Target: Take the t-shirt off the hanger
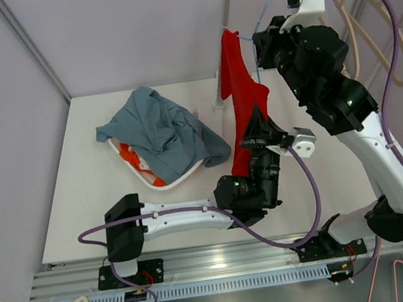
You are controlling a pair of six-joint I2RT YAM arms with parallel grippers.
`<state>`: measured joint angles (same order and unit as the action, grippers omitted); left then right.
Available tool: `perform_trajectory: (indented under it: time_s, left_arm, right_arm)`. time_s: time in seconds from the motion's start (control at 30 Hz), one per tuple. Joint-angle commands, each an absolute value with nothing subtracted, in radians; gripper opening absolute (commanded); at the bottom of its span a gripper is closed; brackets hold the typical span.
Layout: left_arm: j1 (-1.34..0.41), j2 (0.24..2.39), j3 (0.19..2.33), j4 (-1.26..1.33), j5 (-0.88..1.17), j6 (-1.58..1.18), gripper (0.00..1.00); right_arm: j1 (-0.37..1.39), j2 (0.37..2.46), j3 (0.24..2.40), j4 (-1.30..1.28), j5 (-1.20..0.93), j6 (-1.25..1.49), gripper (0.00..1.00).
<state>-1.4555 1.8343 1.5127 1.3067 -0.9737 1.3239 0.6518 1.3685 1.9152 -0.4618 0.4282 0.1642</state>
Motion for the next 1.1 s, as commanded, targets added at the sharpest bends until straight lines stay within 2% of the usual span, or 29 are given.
perform_trajectory:
  time_s: [0.0, 0.1, 0.23, 0.37, 0.47, 0.53, 0.7, 0.87, 0.93, 1.03, 1.07]
  left_arm:
    - [-1.479, 1.855, 1.575, 1.615, -0.893, 1.488, 0.01]
    - [-1.479, 1.847, 1.557, 1.615, -0.888, 1.488, 0.01]
    - [-1.479, 1.838, 1.551, 1.615, -0.888, 1.485, 0.01]
    - [-1.479, 1.827, 1.549, 1.615, -0.882, 1.485, 0.01]
    - [-1.479, 1.816, 1.549, 1.615, -0.877, 1.486, 0.01]
    - [-1.479, 1.81, 1.546, 1.615, -0.874, 1.488, 0.01]
    - [-1.48, 1.798, 1.551, 1.615, -0.865, 1.493, 0.01]
    - [-1.485, 1.795, 1.562, 1.615, -0.856, 1.505, 0.01]
    - [-1.486, 1.792, 1.56, 1.615, -0.854, 1.506, 0.01]
    - [-1.488, 1.795, 1.559, 1.615, -0.854, 1.506, 0.01]
    - [-1.489, 1.798, 1.554, 1.615, -0.856, 1.506, 0.01]
  right_arm:
    - [0.638, 1.333, 1.933, -0.437, 0.399, 0.175, 0.08]
    - [0.623, 1.331, 1.947, -0.449, 0.38, 0.181, 0.09]
    - [0.609, 1.341, 1.982, -0.494, 0.345, 0.207, 0.18]
    - [0.589, 1.339, 1.986, -0.505, 0.292, 0.25, 0.34]
    - [0.575, 1.342, 1.985, -0.506, 0.275, 0.276, 0.35]
    - [0.565, 1.345, 1.985, -0.506, 0.261, 0.285, 0.41]
    - [0.537, 1.37, 1.988, -0.505, 0.215, 0.325, 0.47]
    - [0.531, 1.405, 1.99, -0.5, 0.207, 0.337, 0.47]
    - [0.529, 1.411, 1.996, -0.497, 0.207, 0.336, 0.44]
    - [0.526, 1.425, 2.002, -0.489, 0.224, 0.333, 0.3]
    - [0.525, 1.427, 2.003, -0.489, 0.236, 0.331, 0.09]
